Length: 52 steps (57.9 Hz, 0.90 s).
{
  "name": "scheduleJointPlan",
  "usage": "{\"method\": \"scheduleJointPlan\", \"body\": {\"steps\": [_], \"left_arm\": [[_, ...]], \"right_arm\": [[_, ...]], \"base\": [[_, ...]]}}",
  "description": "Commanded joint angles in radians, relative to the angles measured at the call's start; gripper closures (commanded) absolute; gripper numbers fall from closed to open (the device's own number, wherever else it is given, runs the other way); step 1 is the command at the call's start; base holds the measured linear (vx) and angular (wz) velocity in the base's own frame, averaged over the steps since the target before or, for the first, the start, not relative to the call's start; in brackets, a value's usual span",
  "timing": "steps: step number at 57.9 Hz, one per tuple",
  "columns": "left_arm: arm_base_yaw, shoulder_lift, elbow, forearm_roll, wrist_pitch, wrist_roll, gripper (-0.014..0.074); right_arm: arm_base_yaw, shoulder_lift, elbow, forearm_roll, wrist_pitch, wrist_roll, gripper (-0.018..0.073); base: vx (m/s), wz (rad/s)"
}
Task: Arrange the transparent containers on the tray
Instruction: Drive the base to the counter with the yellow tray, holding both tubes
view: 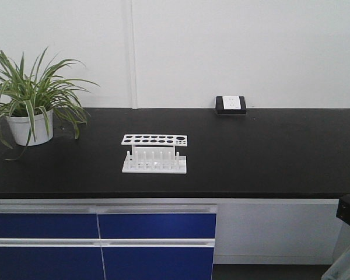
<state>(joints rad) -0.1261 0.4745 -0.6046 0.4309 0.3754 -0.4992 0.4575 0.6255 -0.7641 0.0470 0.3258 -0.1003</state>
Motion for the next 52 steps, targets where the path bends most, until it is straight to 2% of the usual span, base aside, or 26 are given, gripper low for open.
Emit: {"method": "scheduleJointPlan", "body": {"steps": [1, 52], "left_arm": [[-0.004, 0.004, -0.037, 0.005, -0.069, -0.005, 0.0388], [-0.004, 0.004, -0.037, 0.005, -0.069, -0.005, 0.0388]], "right_arm": [[-0.007, -0.001, -0.030, -0.001, -0.090, -0.004, 0.0540], [-0.007, -0.001, -0.030, -0.001, -0.090, -0.004, 0.0540]], "base": [[-0.21, 0.01], [-0.21, 0.04]]}}
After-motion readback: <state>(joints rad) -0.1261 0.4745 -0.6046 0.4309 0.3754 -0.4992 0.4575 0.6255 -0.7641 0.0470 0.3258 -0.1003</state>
